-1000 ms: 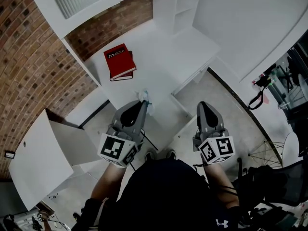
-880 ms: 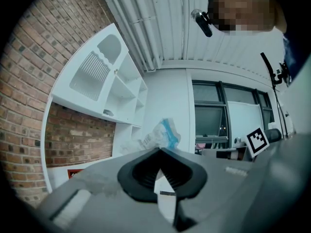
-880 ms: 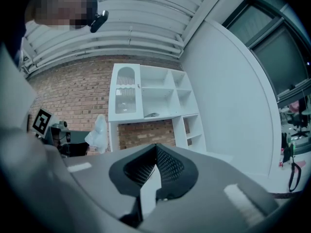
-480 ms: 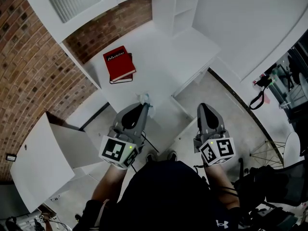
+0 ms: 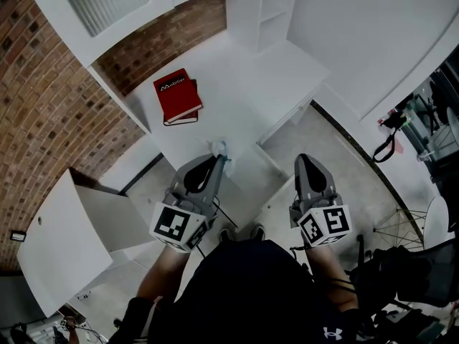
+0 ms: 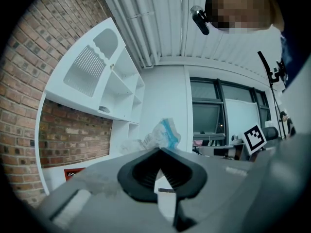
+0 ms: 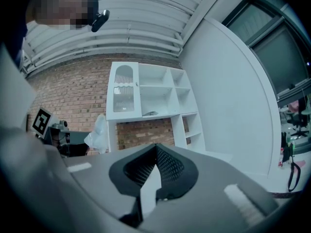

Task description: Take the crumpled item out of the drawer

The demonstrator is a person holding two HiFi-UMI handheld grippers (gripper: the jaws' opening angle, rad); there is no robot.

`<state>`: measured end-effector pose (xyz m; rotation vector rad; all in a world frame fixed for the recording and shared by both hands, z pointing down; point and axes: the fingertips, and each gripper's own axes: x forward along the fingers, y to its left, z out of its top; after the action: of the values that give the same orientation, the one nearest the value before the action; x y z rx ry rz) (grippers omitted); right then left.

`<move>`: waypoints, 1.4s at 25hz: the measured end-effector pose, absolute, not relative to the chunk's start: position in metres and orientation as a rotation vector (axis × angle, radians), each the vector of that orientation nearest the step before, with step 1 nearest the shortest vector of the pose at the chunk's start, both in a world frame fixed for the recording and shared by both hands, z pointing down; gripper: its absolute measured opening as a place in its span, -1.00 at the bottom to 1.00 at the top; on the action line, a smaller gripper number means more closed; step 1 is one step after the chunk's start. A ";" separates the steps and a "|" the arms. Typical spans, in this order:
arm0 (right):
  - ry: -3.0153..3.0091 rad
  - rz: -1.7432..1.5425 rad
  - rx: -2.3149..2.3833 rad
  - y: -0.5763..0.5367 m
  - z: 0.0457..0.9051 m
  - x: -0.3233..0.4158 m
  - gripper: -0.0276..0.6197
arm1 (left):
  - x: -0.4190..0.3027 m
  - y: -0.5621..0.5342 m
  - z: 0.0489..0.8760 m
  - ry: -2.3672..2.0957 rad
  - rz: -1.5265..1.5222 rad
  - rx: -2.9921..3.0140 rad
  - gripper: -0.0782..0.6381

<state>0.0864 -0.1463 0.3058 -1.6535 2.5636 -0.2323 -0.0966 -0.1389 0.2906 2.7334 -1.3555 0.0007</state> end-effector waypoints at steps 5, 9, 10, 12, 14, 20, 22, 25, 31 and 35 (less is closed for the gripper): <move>2.570 -0.230 -1.650 -0.148 0.307 0.086 -0.91 | -0.096 -0.140 0.291 -1.351 -0.006 2.738 -0.77; 2.573 -0.233 -1.651 -0.150 0.308 0.085 -0.91 | -0.097 -0.142 0.292 -1.346 -0.005 2.739 -0.77; 2.573 -0.234 -1.651 -0.150 0.308 0.084 -0.91 | -0.097 -0.143 0.292 -1.344 -0.003 2.739 -0.77; 2.574 -0.234 -1.652 -0.151 0.308 0.083 -0.91 | -0.098 -0.143 0.294 -1.340 0.007 2.737 -0.77; 2.578 -0.227 -1.652 -0.151 0.308 0.083 -0.91 | -0.097 -0.143 0.295 -1.333 0.013 2.737 -0.77; 2.578 -0.219 -1.657 -0.150 0.309 0.082 -0.91 | -0.095 -0.144 0.296 -1.317 0.007 2.741 -0.77; 2.574 -0.222 -1.663 -0.149 0.310 0.083 -0.91 | -0.095 -0.144 0.296 -1.310 -0.002 2.743 -0.77; 2.569 -0.223 -1.670 -0.149 0.310 0.083 -0.91 | -0.095 -0.144 0.298 -1.301 0.007 2.744 -0.77; 2.560 -0.230 -1.688 -0.148 0.313 0.084 -0.91 | -0.091 -0.144 0.304 -1.260 0.003 2.744 -0.77; 2.551 -0.232 -1.703 -0.147 0.314 0.084 -0.91 | -0.092 -0.146 0.306 -1.248 0.023 2.750 -0.77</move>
<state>0.0839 -0.1466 0.3139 -1.7034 2.5513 -0.2322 -0.0920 -0.1457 0.3063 2.7500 -1.2475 0.0233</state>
